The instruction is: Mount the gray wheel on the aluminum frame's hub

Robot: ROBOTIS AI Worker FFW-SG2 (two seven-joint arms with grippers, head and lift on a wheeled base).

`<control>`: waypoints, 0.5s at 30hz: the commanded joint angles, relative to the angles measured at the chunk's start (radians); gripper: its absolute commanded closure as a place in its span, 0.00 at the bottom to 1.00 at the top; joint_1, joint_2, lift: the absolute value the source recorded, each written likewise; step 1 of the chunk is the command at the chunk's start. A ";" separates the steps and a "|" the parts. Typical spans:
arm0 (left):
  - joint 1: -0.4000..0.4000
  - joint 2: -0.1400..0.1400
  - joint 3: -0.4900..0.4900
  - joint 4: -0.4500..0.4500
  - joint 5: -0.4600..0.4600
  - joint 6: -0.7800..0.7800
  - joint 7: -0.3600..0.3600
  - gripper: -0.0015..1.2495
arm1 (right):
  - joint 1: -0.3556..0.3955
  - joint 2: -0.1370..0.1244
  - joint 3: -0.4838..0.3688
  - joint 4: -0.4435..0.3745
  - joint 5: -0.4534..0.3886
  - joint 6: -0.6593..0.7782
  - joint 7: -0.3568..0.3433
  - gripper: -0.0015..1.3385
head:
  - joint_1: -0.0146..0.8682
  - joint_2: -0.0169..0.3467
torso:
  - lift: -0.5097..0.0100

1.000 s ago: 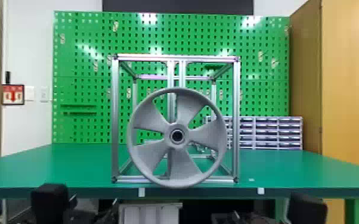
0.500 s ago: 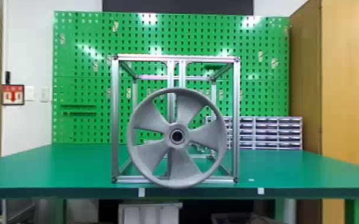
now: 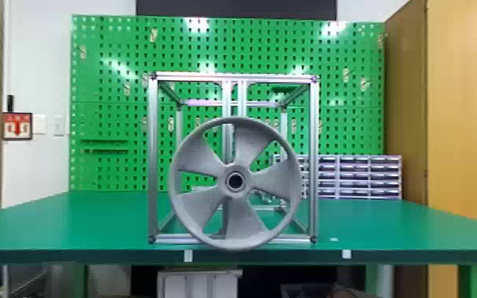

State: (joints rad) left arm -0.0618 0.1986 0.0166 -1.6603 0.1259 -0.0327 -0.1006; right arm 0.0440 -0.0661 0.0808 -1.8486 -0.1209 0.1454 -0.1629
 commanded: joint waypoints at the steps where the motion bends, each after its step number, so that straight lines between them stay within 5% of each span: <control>1: 0.014 -0.011 0.008 0.042 0.004 -0.064 -0.002 0.09 | 0.014 0.009 -0.007 0.046 0.003 -0.072 0.011 0.00 | 0.01 0.06 | 0.02; 15: 0.019 -0.015 0.002 0.068 0.014 -0.085 -0.014 0.09 | 0.016 0.015 -0.015 0.089 0.001 -0.101 0.037 0.00 | 0.01 0.06 | 0.02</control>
State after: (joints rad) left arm -0.0430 0.1840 0.0168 -1.5942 0.1395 -0.1179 -0.1121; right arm 0.0594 -0.0500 0.0641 -1.7635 -0.1186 0.0435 -0.1300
